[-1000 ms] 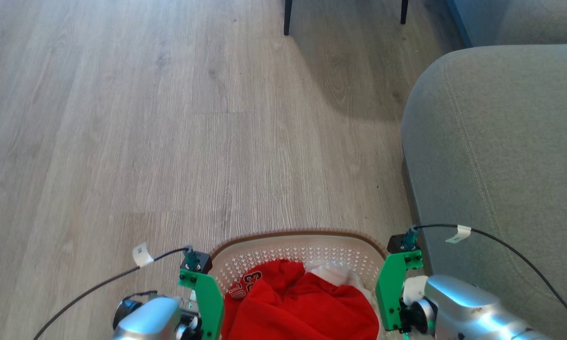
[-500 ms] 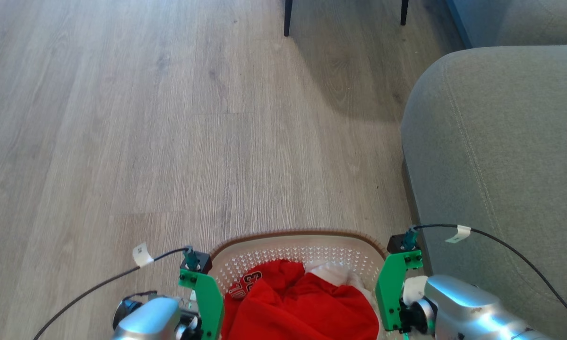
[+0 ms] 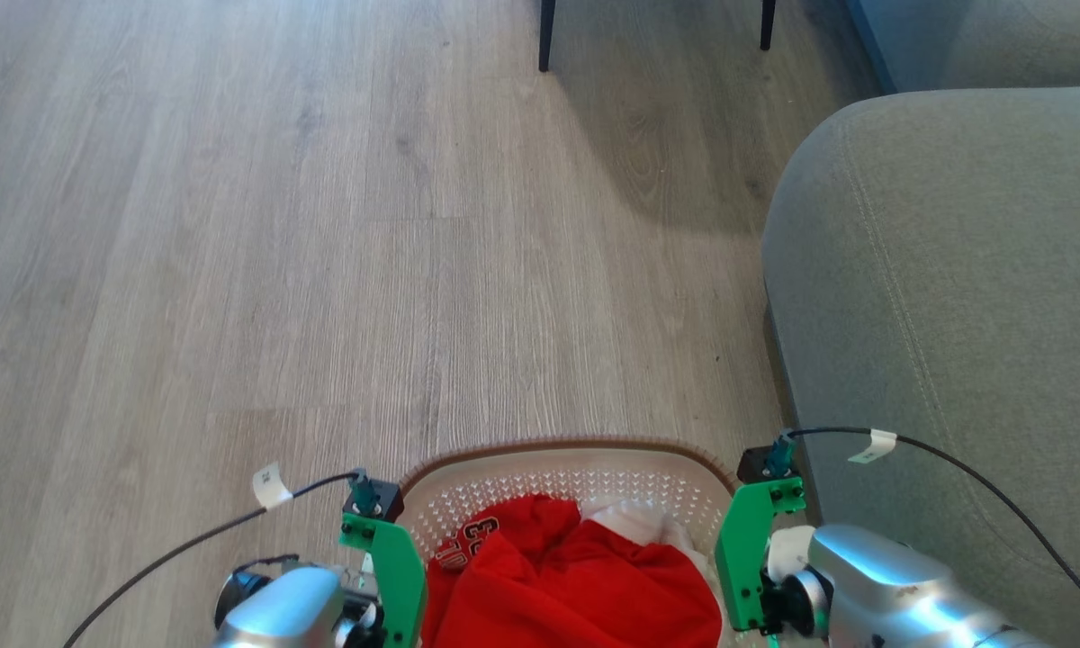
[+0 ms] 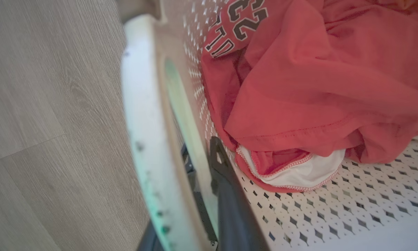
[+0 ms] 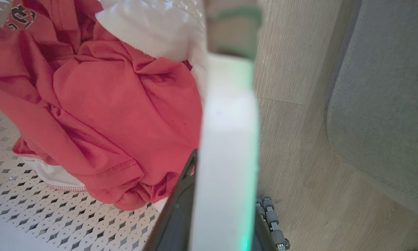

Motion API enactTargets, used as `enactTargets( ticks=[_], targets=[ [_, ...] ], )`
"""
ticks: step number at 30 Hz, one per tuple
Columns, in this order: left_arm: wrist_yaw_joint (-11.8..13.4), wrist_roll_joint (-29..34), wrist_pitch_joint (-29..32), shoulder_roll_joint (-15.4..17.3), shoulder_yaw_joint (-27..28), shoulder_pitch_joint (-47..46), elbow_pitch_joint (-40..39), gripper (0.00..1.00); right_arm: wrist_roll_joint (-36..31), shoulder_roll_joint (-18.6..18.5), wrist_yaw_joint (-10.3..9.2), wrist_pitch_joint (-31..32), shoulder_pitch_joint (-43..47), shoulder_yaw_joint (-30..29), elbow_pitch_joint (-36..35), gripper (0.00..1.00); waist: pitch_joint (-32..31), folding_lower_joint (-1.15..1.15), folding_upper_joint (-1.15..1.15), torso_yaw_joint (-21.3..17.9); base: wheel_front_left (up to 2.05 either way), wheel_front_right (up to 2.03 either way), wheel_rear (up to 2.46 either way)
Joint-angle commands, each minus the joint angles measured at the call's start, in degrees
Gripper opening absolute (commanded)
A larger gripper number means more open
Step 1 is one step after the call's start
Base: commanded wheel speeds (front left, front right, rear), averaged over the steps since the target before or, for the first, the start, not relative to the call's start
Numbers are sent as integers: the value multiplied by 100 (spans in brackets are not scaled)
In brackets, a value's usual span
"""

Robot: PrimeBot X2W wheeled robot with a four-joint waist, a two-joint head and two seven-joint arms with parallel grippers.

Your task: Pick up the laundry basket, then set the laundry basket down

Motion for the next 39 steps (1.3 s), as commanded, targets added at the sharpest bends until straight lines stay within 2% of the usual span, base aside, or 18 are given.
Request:
enactTargets(
  ticks=[1,39],
  targets=[
    [-88,69,-58,40,-9,-278,-73,0,-73,137,142,7,-31,117,-240,0,0,0,0,2,0,0,0],
    [-88,90,-23,17,-10,-283,-87,0,-67,127,142,7,-69,119,-214,0,-41,0,0,3,0,0,0]
  ],
)
